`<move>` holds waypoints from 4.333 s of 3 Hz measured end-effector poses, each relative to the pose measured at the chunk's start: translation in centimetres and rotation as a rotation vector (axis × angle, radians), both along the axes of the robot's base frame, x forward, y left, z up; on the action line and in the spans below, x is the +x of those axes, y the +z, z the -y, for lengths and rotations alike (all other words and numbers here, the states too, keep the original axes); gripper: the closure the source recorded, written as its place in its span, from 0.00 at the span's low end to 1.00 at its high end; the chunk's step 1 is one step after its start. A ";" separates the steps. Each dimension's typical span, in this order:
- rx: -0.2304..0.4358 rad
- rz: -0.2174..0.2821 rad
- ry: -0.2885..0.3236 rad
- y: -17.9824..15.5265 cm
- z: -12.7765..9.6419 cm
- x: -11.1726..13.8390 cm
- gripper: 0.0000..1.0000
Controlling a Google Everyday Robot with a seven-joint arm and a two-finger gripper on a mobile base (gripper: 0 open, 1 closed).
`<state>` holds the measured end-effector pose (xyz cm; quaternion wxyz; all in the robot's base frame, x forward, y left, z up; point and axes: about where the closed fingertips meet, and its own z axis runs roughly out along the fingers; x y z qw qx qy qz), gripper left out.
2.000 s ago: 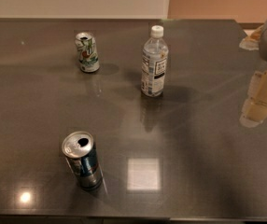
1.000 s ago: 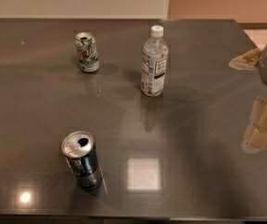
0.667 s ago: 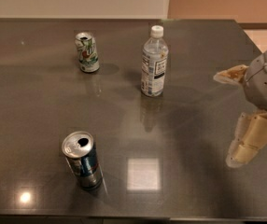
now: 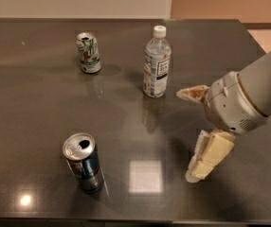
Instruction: Pick redbull can
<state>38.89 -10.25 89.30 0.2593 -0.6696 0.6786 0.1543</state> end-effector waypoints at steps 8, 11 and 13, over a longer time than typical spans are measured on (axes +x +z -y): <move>0.125 -0.178 0.202 -2.7 -19.6 -5.8 0.18; 0.196 -0.223 0.263 -1.1 -19.5 -6.3 0.87; 0.212 -0.203 0.341 3.3 -20.3 -7.6 1.00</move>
Offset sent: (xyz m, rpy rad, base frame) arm -0.0433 0.1406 -0.0503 0.1010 0.0924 0.1342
